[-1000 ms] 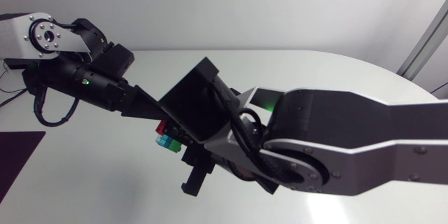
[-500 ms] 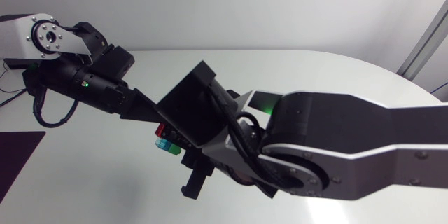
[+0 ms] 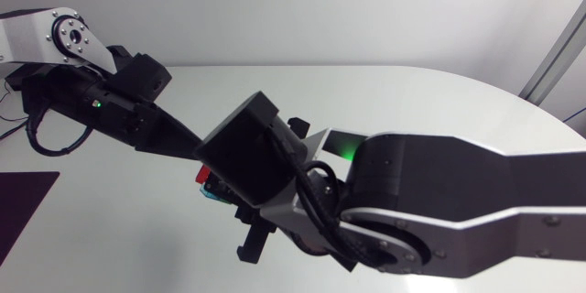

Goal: Separate the duplo bricks

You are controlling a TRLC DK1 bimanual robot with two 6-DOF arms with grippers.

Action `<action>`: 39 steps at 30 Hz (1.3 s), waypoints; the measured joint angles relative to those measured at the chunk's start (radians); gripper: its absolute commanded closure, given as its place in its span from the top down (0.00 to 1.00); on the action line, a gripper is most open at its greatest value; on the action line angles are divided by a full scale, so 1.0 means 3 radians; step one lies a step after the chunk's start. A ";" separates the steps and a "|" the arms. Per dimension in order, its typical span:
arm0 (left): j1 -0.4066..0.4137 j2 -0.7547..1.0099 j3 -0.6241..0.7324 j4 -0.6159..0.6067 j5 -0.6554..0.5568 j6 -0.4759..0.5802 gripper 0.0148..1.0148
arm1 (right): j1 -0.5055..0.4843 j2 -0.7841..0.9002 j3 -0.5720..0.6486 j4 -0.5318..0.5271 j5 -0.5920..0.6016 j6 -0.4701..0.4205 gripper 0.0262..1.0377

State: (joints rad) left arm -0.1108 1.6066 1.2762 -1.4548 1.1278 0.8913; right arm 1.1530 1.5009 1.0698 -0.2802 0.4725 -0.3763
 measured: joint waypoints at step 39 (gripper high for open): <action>0.0000 0.0284 -0.0970 0.2458 -0.2242 -0.0973 0.66 | -0.0436 -0.0360 -0.0150 -0.1129 -0.0175 -0.0186 0.28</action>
State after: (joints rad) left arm -0.1108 1.6917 0.9852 -0.7174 0.4553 0.5995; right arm 1.0222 1.3930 1.0248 -0.6189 0.4198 -0.4320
